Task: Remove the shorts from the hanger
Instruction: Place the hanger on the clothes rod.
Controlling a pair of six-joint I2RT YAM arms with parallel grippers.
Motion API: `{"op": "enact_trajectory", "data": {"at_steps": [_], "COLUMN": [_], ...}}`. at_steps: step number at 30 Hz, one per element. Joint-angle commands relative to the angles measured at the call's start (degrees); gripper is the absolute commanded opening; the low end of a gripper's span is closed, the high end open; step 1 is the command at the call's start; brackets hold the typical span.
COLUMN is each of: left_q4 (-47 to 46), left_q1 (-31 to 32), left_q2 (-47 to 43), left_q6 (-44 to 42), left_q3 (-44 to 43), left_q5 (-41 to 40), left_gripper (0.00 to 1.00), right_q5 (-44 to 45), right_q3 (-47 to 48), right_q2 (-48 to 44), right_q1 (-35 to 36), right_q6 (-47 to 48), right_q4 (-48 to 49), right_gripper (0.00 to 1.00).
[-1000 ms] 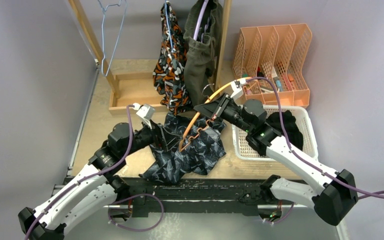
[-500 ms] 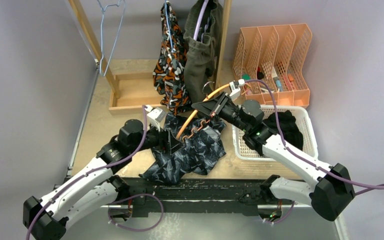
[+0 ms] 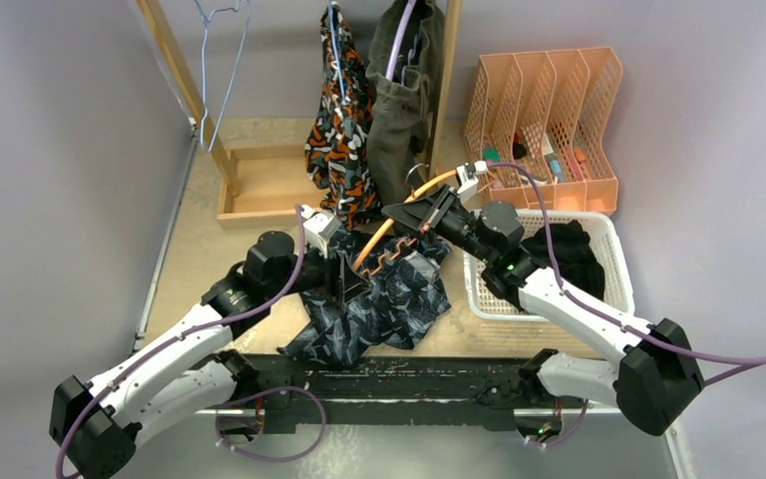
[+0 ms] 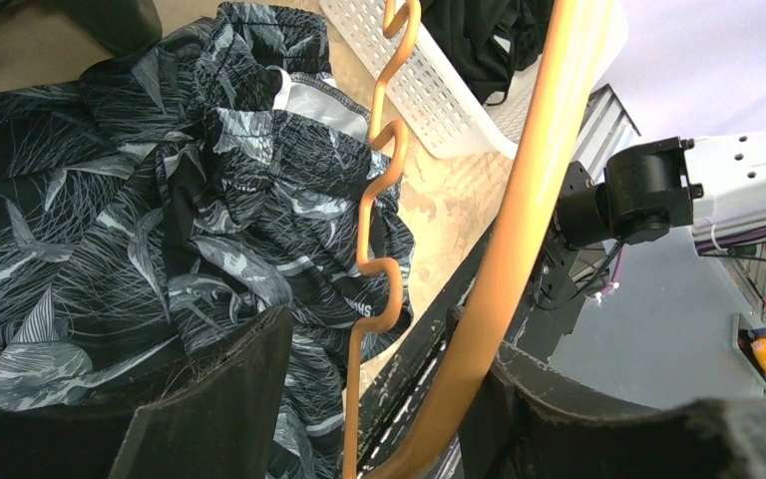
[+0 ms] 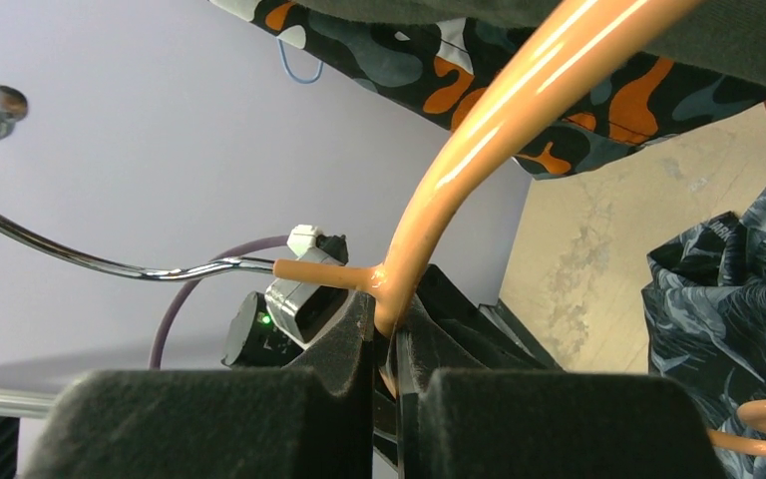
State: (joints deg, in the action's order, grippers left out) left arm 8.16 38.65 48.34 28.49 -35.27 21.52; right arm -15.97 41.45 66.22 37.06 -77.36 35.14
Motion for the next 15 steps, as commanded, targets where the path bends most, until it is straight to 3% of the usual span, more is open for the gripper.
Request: {"op": "enact_trajectory", "data": {"at_steps": [1, 3, 5, 8, 11, 15], "left_q4": [-3.4, -3.62, -3.18, -1.48, -0.07, 3.35], "left_q1": [-0.12, -0.14, -0.11, -0.11, -0.14, -0.15], "left_q2": [1.4, 2.07, 2.45, 2.44, 1.74, 0.4], "left_q6": [-0.8, -0.73, -0.91, -1.5, -1.95, -3.1], "left_q3": [-2.93, -3.31, -3.27, -3.49, -4.06, -5.21], "left_q5": [-0.52, -0.53, -0.74, -1.57, -2.92, -4.05], "left_gripper": [0.56, 0.49, 0.32, 0.17, 0.0, 0.0], "right_q5": [-3.35, -3.66, -3.85, -3.83, -3.09, -4.08], "right_q3": [0.9, 0.8, 0.42, -0.06, -0.76, -0.32], "right_q2": [-0.15, 0.01, -0.17, -0.64, -1.4, -2.09], "right_q1": [0.31, 0.32, 0.34, 0.32, 0.34, 0.3], "right_q6": [-1.95, -2.21, -2.61, -2.25, -1.05, 2.06], "right_q4": [6.89, 6.94, 7.6, 7.45, 7.54, 7.86], "right_gripper": [0.0, 0.0, 0.0, 0.0, 0.08, 0.2]}}
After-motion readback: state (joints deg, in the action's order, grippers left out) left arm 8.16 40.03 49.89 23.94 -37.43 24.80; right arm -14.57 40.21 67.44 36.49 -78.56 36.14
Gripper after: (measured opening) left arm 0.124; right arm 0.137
